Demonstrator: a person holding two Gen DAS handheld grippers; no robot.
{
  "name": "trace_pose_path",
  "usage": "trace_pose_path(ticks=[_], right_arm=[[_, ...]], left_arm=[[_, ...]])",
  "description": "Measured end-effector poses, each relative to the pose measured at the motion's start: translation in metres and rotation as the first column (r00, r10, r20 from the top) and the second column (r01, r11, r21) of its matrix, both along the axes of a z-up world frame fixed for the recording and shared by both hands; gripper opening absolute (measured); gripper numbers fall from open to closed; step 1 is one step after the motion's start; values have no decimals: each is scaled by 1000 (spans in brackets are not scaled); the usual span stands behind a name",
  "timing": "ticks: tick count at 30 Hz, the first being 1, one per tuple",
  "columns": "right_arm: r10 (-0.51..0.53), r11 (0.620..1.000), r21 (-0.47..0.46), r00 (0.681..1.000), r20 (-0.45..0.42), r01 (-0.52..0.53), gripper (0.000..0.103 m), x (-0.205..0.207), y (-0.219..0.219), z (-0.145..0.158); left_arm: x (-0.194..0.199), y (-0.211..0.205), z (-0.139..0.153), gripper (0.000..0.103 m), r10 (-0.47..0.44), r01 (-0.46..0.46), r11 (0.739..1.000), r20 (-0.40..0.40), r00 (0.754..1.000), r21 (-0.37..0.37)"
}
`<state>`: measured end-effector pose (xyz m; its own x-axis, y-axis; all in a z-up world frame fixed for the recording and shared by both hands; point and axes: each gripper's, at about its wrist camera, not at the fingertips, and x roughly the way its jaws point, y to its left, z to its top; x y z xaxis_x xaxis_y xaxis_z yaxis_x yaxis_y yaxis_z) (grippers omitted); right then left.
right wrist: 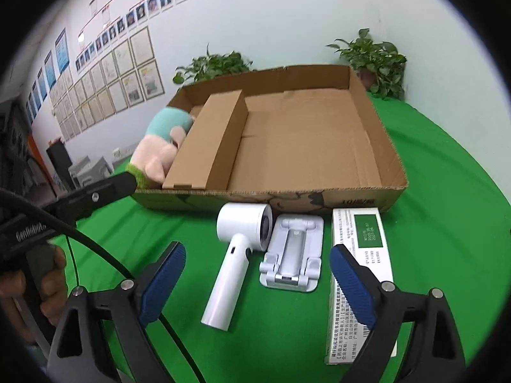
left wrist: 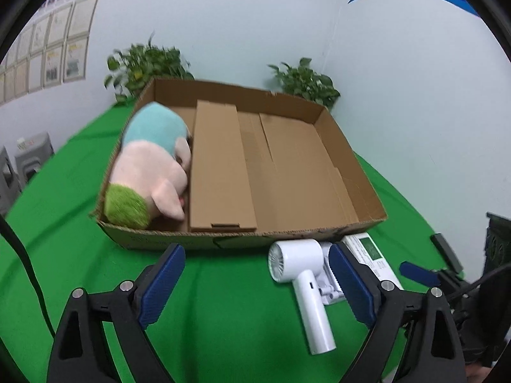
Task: Organize objects
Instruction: 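Move the right gripper toward the white hair dryer, then close the right gripper on the hair dryer handle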
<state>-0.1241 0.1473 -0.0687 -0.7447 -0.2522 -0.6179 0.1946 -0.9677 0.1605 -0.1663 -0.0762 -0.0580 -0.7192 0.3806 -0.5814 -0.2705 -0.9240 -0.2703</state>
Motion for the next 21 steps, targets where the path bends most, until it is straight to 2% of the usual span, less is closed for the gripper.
trace_pose_path(ticks=[3, 5, 8, 9, 15, 18, 21], right_arm=[[55, 997, -52, 998, -11, -56, 92, 4, -1, 2], [142, 987, -77, 990, -26, -143, 92, 10, -7, 3], [323, 931, -181, 946, 10, -316, 92, 15, -18, -6], [338, 925, -192, 941, 24, -328, 92, 14, -21, -10], [264, 961, -130, 948, 177, -243, 89, -4, -39, -48], [183, 983, -52, 960, 214, -175, 82, -9, -41, -59], [157, 988, -22, 960, 232, -156, 74, -11, -43, -64]], left_arm=[[-13, -4, -5, 92, -45, 42, 997, 52, 998, 58], [-18, -5, -6, 92, -64, 58, 996, 80, 995, 74], [-25, -2, -11, 92, -124, 112, 988, 105, 987, 109], [-29, 0, -16, 92, -146, 131, 984, 120, 982, 120], [-44, 22, -50, 92, -273, 231, 955, 248, 929, 186], [-52, 28, -64, 92, -311, 252, 942, 295, 903, 223], [-58, 34, -76, 90, -343, 262, 927, 327, 880, 268]])
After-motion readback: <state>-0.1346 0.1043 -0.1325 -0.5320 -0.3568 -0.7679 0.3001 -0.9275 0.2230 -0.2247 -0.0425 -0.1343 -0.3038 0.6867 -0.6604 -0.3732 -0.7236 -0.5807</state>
